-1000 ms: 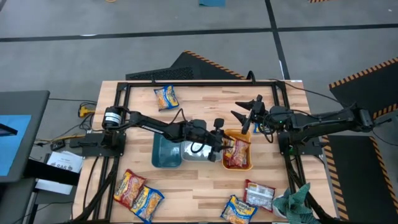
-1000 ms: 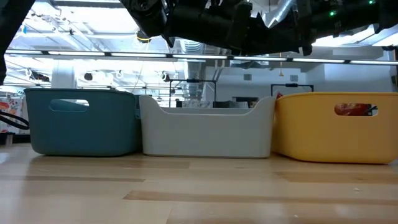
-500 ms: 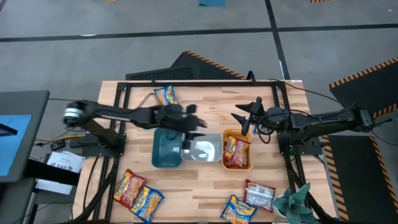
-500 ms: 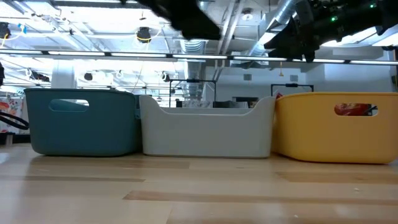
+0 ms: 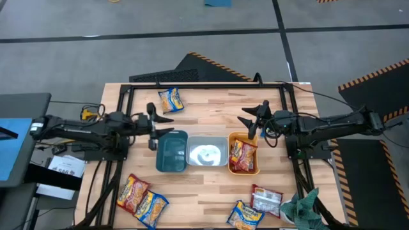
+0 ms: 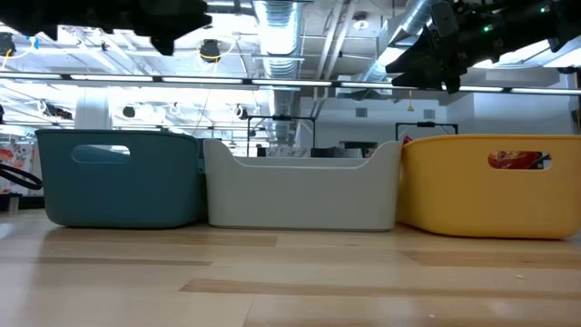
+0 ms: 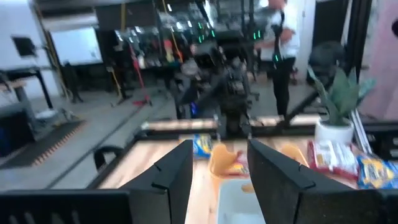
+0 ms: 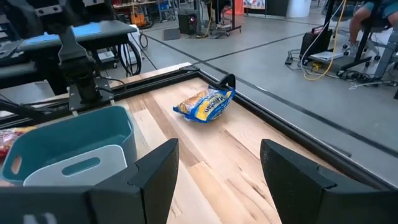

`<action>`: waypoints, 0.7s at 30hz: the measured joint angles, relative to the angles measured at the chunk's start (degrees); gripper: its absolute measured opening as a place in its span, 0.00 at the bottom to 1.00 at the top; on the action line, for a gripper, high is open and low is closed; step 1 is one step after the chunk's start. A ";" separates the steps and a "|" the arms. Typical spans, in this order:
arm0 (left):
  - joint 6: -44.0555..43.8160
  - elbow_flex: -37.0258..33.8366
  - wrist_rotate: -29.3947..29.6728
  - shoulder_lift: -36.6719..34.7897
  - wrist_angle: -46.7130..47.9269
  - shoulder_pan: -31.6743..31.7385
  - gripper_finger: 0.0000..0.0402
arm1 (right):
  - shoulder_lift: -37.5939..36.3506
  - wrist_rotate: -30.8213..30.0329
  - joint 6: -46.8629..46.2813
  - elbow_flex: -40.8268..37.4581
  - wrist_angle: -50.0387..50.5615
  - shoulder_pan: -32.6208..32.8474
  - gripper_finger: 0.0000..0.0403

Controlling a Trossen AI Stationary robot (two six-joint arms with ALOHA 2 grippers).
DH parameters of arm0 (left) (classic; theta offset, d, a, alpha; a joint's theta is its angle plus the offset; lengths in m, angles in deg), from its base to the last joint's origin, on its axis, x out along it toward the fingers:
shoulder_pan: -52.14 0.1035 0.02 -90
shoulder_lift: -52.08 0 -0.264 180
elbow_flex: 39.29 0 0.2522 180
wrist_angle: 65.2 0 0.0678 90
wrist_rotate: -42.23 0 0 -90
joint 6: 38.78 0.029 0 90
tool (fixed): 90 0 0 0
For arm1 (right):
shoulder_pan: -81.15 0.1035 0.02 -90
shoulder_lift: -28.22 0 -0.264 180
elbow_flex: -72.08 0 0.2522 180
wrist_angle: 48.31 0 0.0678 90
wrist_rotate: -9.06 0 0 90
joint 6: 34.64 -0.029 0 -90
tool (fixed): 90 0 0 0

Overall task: Sort Maruchan noodles
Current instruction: Put the top red noodle pack into the yellow bin

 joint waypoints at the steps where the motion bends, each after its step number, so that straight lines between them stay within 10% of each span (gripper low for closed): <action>1: 0.01 -0.47 0.24 -1.68 0.50 0.00 0.35 | 0.00 0.00 -1.04 0.00 0.08 0.04 0.62; 11: 1.88 -0.62 0.10 -6.10 3.51 0.00 0.35 | 0.59 15.85 -13.26 1.32 3.04 0.03 0.62; 15: 3.55 -0.62 0.12 -5.27 3.49 0.00 0.35 | 3.91 31.15 -24.66 8.72 20.09 3.37 0.62; 21: 4.63 -0.62 0.47 -5.31 3.28 0.00 0.35 | 13.11 34.53 -34.55 20.84 41.75 16.78 0.62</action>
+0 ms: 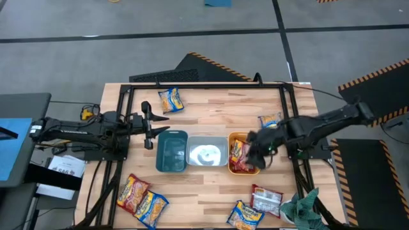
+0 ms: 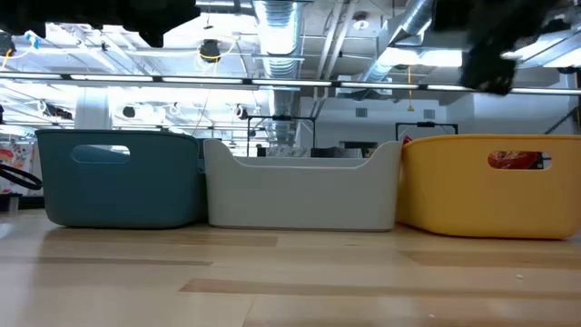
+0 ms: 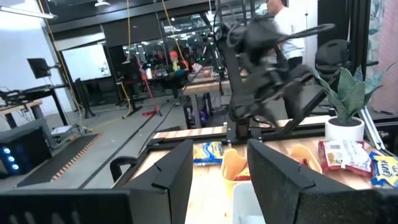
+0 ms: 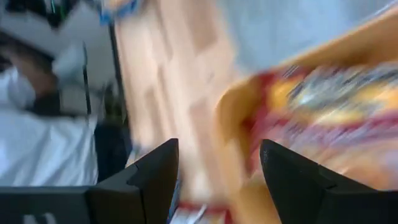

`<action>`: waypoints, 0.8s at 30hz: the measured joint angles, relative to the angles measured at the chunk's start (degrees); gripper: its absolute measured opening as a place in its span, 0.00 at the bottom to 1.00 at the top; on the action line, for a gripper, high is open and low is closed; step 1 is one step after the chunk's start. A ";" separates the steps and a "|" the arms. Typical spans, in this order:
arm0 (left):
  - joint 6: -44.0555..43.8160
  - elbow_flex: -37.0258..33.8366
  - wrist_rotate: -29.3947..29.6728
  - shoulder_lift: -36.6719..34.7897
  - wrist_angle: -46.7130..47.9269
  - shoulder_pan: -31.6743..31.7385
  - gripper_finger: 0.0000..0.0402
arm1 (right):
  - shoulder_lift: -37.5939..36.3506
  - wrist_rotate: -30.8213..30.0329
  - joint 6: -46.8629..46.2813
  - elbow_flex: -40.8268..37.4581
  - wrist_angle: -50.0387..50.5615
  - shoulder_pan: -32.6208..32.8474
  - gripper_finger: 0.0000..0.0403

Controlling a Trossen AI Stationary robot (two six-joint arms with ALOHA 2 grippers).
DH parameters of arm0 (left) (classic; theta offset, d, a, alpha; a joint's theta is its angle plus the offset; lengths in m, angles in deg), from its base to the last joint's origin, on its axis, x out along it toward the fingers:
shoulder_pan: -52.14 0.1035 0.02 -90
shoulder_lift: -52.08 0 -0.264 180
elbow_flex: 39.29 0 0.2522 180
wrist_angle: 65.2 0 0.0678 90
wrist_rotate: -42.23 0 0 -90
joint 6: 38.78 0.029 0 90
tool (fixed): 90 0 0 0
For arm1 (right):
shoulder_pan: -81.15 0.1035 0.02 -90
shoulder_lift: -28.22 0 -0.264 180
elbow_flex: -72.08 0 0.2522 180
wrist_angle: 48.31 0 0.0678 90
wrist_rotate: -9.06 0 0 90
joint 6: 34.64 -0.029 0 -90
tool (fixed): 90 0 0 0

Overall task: Sort Maruchan noodles
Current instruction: Put the top red noodle pack into the yellow bin

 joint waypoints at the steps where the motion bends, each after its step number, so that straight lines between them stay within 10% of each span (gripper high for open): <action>1: -0.01 0.00 0.01 0.00 0.01 0.00 0.35 | 1.55 0.02 -1.52 2.02 2.25 2.27 0.62; 11: -0.88 0.00 0.04 0.02 0.15 0.00 0.35 | 16.59 3.28 -16.21 17.66 23.73 15.58 0.62; 24: 0.66 0.00 0.07 0.02 0.08 0.00 0.35 | 34.89 15.07 -12.57 17.82 24.90 17.32 0.62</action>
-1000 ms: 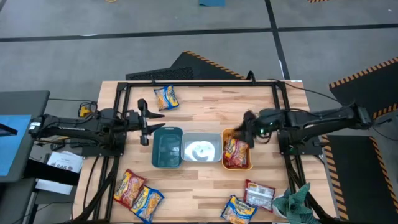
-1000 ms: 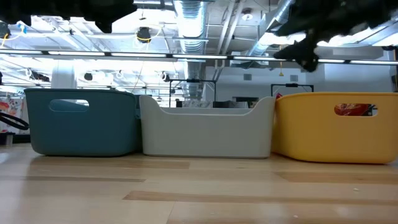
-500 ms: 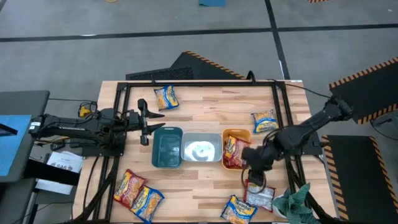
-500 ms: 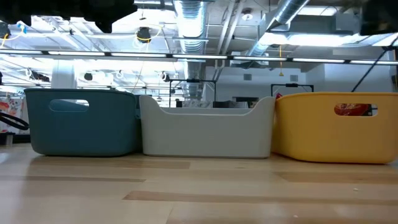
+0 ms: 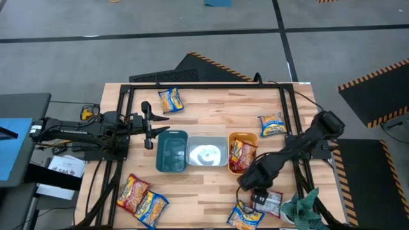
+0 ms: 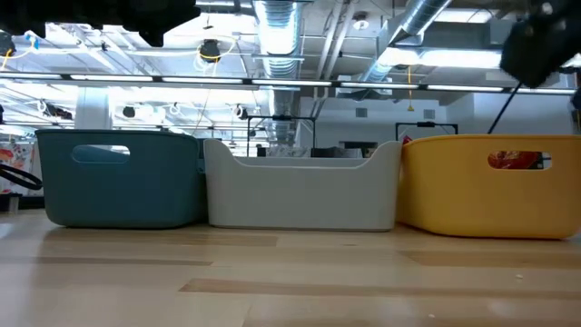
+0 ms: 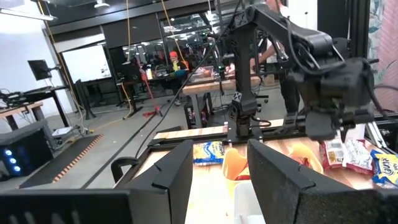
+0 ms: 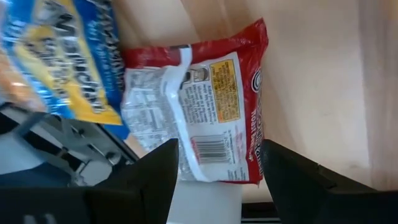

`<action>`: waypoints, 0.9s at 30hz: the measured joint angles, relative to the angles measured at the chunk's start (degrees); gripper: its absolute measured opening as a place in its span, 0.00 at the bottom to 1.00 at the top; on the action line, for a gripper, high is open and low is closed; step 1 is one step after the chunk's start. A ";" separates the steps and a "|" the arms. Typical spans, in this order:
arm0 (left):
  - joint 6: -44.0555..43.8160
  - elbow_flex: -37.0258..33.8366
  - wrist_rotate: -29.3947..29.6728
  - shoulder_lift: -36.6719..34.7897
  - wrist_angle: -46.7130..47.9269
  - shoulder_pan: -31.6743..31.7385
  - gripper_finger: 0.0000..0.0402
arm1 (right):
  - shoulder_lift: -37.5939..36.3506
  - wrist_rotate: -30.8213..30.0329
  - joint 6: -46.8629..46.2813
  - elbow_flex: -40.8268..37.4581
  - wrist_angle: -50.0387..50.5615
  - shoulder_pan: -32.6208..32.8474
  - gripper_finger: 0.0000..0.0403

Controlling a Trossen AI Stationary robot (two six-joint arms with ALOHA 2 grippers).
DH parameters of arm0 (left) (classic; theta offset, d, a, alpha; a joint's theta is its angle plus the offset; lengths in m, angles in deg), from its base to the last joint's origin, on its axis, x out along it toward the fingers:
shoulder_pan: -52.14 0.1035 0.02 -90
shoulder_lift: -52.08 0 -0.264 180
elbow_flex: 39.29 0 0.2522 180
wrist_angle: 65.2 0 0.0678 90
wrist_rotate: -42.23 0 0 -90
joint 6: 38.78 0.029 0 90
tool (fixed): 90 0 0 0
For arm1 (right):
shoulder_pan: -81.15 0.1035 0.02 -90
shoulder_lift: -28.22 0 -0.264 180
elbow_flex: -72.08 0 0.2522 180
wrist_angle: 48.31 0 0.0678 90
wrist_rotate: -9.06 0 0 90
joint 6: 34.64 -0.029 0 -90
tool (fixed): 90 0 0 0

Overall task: Sort Maruchan noodles
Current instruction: Put the top red noodle pack into the yellow bin, then put the right red noodle pack into the yellow bin

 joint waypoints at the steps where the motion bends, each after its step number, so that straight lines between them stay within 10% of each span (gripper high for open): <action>1: 0.00 0.00 0.00 0.00 -0.02 0.00 0.35 | 0.98 0.40 0.00 0.00 -0.06 0.00 0.62; 18: -0.20 0.00 0.00 0.00 -0.02 0.00 0.35 | 10.39 5.15 4.95 0.15 -2.12 1.16 0.58; 27: -0.18 0.00 0.02 0.00 -0.04 0.00 0.35 | 10.69 3.22 10.47 0.07 -1.99 -0.36 0.07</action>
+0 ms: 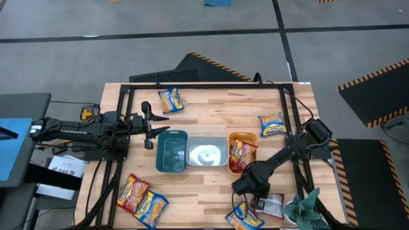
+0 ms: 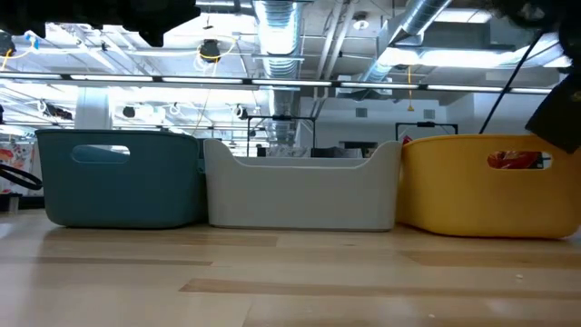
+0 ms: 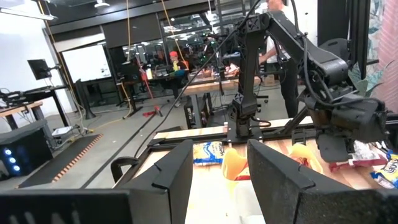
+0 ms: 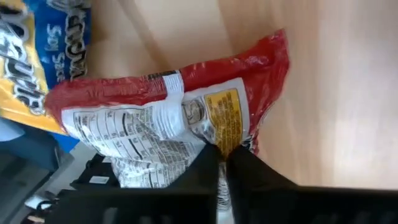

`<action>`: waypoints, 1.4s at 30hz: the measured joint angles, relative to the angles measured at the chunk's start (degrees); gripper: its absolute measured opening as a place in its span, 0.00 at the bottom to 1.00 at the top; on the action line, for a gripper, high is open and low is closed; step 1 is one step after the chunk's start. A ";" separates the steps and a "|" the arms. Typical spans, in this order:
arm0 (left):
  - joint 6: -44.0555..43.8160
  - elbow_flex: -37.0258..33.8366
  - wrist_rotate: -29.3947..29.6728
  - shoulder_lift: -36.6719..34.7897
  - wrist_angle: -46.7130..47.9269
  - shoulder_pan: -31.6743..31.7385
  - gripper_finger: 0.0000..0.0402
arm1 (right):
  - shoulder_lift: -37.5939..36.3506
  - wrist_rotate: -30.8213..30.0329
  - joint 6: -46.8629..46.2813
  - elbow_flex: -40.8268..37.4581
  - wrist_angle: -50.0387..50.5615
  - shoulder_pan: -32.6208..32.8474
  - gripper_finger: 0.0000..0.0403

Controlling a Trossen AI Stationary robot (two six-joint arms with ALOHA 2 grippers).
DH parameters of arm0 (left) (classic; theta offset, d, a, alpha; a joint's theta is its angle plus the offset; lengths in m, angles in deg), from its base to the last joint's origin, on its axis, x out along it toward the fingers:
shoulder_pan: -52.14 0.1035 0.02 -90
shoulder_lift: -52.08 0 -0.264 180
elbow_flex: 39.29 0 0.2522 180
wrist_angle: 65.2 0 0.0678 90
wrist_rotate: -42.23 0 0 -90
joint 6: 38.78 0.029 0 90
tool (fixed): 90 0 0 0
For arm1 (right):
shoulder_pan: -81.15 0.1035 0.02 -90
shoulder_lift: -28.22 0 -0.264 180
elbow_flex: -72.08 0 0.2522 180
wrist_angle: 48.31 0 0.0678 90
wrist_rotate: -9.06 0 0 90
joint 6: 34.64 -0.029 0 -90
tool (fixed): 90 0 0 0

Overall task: Sort Maruchan noodles
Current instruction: Put the right red noodle pack into the yellow bin

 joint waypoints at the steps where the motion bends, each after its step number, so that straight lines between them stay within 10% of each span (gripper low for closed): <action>1: 0.00 0.00 -0.02 -0.02 0.00 0.00 0.35 | -0.07 0.10 0.93 -0.01 -0.08 -0.34 0.04; 26: 0.06 0.00 0.00 -0.02 0.00 0.00 0.35 | -2.39 -3.24 18.23 22.06 19.08 -5.28 0.02; 42: 0.02 0.00 0.00 0.00 0.06 0.00 0.35 | -21.83 -45.93 23.69 22.12 18.82 -18.31 0.03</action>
